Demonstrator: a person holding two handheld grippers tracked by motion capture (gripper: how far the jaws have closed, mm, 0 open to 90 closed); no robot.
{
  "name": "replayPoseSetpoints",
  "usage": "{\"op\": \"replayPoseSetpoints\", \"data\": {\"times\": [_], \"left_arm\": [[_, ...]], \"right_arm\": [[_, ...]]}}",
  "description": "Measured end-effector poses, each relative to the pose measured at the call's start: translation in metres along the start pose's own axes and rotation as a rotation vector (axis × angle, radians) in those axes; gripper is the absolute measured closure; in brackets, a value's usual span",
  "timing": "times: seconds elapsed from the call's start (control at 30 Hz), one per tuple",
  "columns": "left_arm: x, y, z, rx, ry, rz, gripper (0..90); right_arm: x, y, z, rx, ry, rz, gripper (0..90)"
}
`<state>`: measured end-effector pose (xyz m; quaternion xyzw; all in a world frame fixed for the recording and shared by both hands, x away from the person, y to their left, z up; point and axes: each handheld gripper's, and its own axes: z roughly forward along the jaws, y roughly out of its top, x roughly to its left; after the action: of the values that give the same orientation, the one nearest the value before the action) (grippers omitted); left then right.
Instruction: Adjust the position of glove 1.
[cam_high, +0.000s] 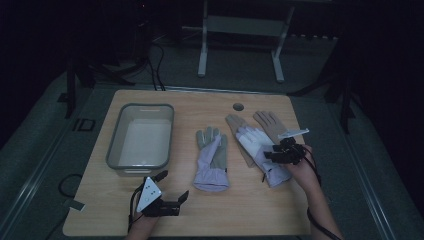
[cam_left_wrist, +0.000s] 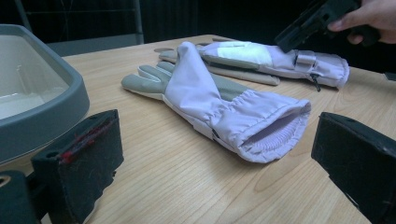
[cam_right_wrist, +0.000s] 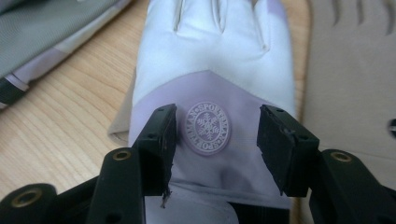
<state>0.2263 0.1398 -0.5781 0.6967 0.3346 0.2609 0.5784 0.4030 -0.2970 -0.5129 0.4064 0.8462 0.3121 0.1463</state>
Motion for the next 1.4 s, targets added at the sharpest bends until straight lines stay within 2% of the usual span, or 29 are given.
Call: {"op": "replayPoseSetpoints", "data": {"times": [0.13,0.27,0.33,0.43,0.7,0.8,0.97,1.2,1.4], "left_arm": [[0.000,0.000,0.000,0.000,-0.001,-0.001,2.3],[0.000,0.000,0.000,0.001,-0.002,0.001,2.3],[0.000,0.000,0.000,0.000,-0.002,0.003,2.3],[0.000,0.000,0.000,0.000,-0.002,0.006,2.3],[0.000,0.000,0.000,0.000,0.001,0.001,2.3],[0.000,0.000,0.000,-0.001,0.002,-0.001,2.3],[0.000,0.000,0.000,0.000,0.002,0.001,2.3],[0.000,0.000,0.000,-0.001,0.004,0.001,2.3],[0.000,0.000,0.000,0.000,0.004,0.003,2.3]], "right_arm": [[-0.002,-0.005,0.012,0.018,0.009,0.008,44.3],[-0.002,-0.010,0.017,0.009,0.012,0.004,45.9],[-0.004,-0.012,0.019,0.004,0.037,0.020,51.6],[-0.003,-0.016,0.019,-0.017,0.059,0.020,59.4],[0.012,-0.014,0.011,-0.029,-0.020,0.053,68.9],[0.018,-0.012,0.004,-0.044,-0.051,0.046,72.0],[0.027,-0.008,-0.009,-0.068,-0.085,0.095,73.3],[0.035,0.001,-0.030,-0.117,-0.131,0.226,73.6],[0.049,0.014,-0.041,-0.139,-0.152,0.292,73.6]]}}
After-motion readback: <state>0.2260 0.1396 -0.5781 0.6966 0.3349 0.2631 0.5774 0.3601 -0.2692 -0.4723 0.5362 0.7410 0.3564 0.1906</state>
